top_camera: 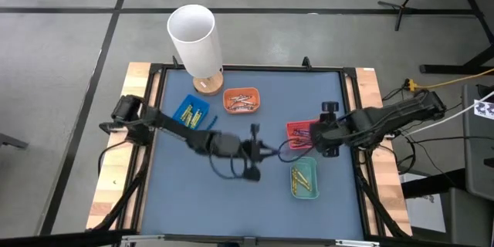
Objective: Sort crayons
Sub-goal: Put the violet crayon into the red bin, then return to Home Position
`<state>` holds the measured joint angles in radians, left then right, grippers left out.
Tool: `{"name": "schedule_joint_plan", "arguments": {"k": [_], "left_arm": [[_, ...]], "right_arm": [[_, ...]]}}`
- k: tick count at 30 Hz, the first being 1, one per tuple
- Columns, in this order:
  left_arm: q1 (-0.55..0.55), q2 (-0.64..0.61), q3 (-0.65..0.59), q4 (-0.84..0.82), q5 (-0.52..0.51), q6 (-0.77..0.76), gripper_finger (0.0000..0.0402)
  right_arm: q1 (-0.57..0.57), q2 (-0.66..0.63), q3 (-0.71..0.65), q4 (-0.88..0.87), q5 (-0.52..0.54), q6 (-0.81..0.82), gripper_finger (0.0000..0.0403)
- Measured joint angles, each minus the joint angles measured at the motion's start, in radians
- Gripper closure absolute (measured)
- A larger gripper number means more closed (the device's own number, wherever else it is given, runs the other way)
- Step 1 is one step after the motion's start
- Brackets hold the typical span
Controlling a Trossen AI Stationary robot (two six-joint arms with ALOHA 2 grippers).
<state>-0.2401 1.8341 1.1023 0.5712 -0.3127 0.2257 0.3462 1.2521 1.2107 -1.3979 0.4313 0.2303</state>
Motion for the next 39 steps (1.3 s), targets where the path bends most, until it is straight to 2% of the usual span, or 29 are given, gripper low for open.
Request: {"name": "schedule_joint_plan", "arguments": {"k": [5, 9, 12, 18, 24, 29, 39], "left_arm": [[0.136, 0.068, 0.0, 0.345, 0.221, -0.034, 0.0391], [0.195, 0.151, 0.028, 0.48, 0.25, -0.066, 0.0391], [0.216, 0.233, 0.099, 0.482, 0.251, -0.078, 0.0391], [0.235, 0.401, 0.271, 0.447, 0.247, -0.084, 0.0391], [0.244, 0.518, 0.385, 0.392, 0.177, -0.087, 0.0387], [0.245, 0.545, 0.408, 0.351, 0.139, -0.091, 0.0364], [0.248, 0.545, 0.408, 0.326, 0.138, -0.171, 0.0305]], "right_arm": [[0.0, -0.049, 0.103, -0.031, 0.042, -0.059, 0.0237], [0.0, -0.103, 0.166, -0.021, 0.079, -0.085, 0.0237], [0.0, -0.138, 0.193, -0.007, 0.118, -0.085, 0.0237], [0.0, -0.196, 0.2, 0.003, 0.118, -0.079, 0.0237], [0.0, -0.213, 0.199, 0.005, 0.095, -0.077, 0.0237], [0.0, -0.214, 0.199, 0.005, 0.092, -0.078, 0.0237], [0.0, -0.214, 0.199, 0.005, 0.092, -0.08, 0.0237]]}}
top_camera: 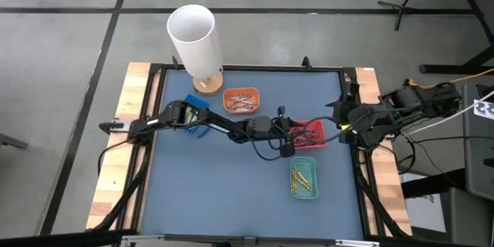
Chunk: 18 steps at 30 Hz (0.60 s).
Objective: Sort crayons
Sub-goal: Return to Home Position
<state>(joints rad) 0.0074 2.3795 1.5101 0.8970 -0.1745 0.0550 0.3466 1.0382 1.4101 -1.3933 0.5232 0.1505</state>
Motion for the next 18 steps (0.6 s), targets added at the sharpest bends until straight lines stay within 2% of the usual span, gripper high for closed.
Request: {"name": "schedule_joint_plan", "arguments": {"k": [6, 12, 18], "left_arm": [[0.0, 0.0, 0.0, 0.004, -0.007, 0.007, 0.0308], [-0.004, -0.031, 0.0, 0.034, -0.022, 0.048, 0.033], [-0.033, -0.122, -0.001, 0.025, -0.032, 0.214, 0.0373]], "right_arm": [[0.0, 0.0, 0.0, 0.0, 0.0, -0.001, 0.0237], [0.0, 0.0, 0.0, 0.014, 0.0, -0.001, 0.0244], [0.0, 0.0, -0.001, 0.101, 0.007, -0.072, 0.0312]]}}
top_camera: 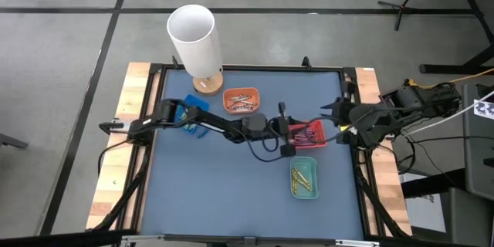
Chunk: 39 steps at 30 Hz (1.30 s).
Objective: Sort crayons
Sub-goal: Return to Home Position
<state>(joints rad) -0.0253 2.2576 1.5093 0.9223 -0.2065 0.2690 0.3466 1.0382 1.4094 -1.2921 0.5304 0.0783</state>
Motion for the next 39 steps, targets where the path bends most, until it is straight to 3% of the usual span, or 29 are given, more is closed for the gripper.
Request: {"name": "schedule_joint_plan", "arguments": {"k": [6, 14, 18, 22, 28, 33, 39], "left_arm": [[-0.021, -0.159, 0.0, -0.161, -0.017, 0.091, 0.0398], [-0.028, -0.442, 0.0, -0.59, -0.021, 0.121, 0.0401], [-0.033, -0.584, 0.0, -0.822, -0.102, 0.118, 0.0401], [-0.046, -0.736, 0.0, -1.084, -0.175, 0.08, 0.0401], [-0.07, -0.945, -0.003, -1.419, -0.179, -0.069, 0.0401], [-0.107, -1.108, -0.11, -1.463, -0.209, -0.136, 0.0401], [-0.157, -1.318, -0.401, -1.359, -0.255, -0.189, 0.0401]], "right_arm": [[0.0, 0.0, 0.0, 0.156, 0.001, -0.117, 0.0396], [0.0, -0.005, 0.0, 0.31, -0.013, -0.212, 0.0388], [0.0, -0.034, 0.0, 0.306, -0.051, -0.218, 0.04], [0.0, -0.086, 0.0, 0.299, -0.052, -0.211, 0.0395], [0.0, -0.179, -0.049, 0.306, -0.052, -0.202, 0.0399], [0.0, -0.282, -0.188, 0.378, -0.052, -0.184, 0.0401], [0.0, -0.425, -0.401, 0.53, -0.079, -0.185, 0.0399]]}}
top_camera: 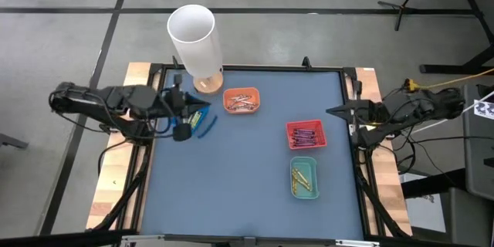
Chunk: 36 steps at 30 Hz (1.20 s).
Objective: Sort crayons
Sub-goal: Return to Home Position
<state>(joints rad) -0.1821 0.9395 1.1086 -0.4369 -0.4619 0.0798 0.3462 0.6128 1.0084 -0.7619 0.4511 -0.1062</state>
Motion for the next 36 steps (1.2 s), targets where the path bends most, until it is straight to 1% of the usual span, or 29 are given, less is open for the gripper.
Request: {"name": "schedule_joint_plan", "arguments": {"k": [5, 8, 12, 16, 21, 26, 31, 36], "left_arm": [[-0.019, -0.168, -0.259, 0.186, 0.009, 0.0, 0.0401], [-0.021, -0.274, -0.387, 0.261, 0.009, 0.0, 0.0401], [-0.021, -0.4, -0.536, 0.338, 0.009, 0.0, 0.0401], [-0.021, -0.529, -0.65, 0.381, 0.01, 0.0, 0.0401], [-0.021, -0.675, -0.75, 0.395, 0.01, -0.001, 0.0401], [-0.021, -0.79, -0.808, 0.402, 0.01, 0.001, 0.0401], [-0.021, -0.866, -0.844, 0.403, 0.01, 0.019, 0.0401], [-0.021, -0.909, -0.911, 0.411, 0.009, 0.01, 0.0402]], "right_arm": [[0.0, -0.108, -0.164, 0.141, -0.09, -0.004, 0.0398], [0.0, -0.165, -0.246, 0.206, -0.129, -0.005, 0.0398], [0.0, -0.235, -0.331, 0.268, -0.13, -0.001, 0.0398], [0.0, -0.29, -0.416, 0.351, -0.13, 0.0, 0.0398], [0.0, -0.34, -0.513, 0.413, -0.13, -0.001, 0.0398], [0.0, -0.38, -0.607, 0.471, -0.13, 0.004, 0.0398], [0.0, -0.432, -0.691, 0.512, -0.157, 0.007, 0.0398], [0.0, -0.5, -0.783, 0.566, -0.165, 0.0, 0.0398]]}}
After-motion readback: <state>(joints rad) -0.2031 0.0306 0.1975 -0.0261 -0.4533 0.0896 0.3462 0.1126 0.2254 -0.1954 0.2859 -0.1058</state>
